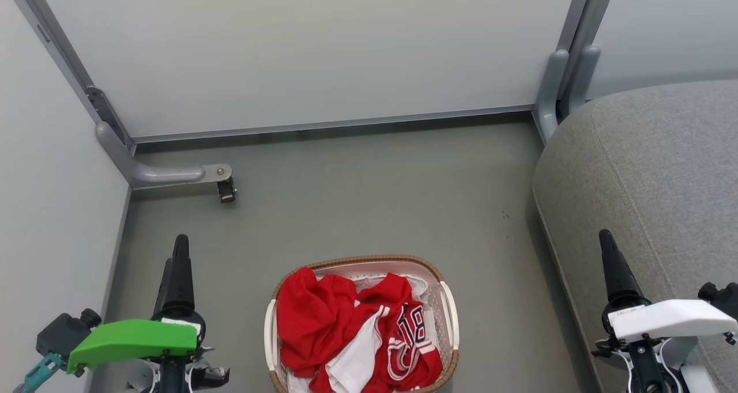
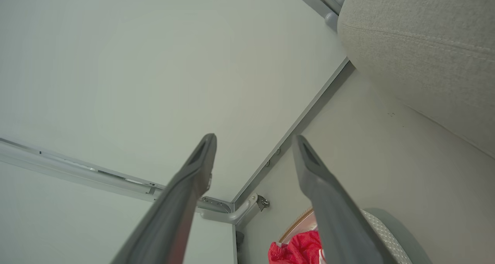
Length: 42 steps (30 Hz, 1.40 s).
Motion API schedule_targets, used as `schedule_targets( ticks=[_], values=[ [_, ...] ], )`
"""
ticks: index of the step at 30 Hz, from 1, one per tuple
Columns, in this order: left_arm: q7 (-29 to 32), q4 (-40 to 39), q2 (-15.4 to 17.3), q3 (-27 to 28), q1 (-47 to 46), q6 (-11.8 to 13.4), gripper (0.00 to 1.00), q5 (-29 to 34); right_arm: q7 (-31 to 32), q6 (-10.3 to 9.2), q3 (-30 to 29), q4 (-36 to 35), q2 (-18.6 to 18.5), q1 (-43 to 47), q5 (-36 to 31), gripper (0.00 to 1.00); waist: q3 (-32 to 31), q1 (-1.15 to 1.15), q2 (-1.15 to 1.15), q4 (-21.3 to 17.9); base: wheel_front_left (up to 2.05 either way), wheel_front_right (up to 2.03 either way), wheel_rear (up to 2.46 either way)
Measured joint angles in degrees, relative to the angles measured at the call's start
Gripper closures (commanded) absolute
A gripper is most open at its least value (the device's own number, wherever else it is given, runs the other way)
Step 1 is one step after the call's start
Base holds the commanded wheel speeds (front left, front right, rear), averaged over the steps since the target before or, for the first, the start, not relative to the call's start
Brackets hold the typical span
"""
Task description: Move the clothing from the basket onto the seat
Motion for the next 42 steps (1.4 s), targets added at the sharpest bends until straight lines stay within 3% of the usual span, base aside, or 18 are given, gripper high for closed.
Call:
schedule_targets(
  ticks=[14, 42],
  values=[
    [-2.7, -1.8, 0.03, -3.57, 0.97, 1.23, 0.0, 16.8, -2.7, 0.0, 1.8, -1.41, -0.08, 0.97, -13.66, 0.0, -0.19, 0.0, 0.0, 0.22, 0.0, 0.0, 0.0],
    [-6.99, 0.6, 0.1, -5.05, 2.81, 2.71, 0.0, 37.02, -7.1, 0.01, 4.15, -0.93, -0.24, 1.1, -36.13, 0.0, -0.16, 0.0, 0.0, 0.46, 0.0, 0.0, 0.0]
  ],
)
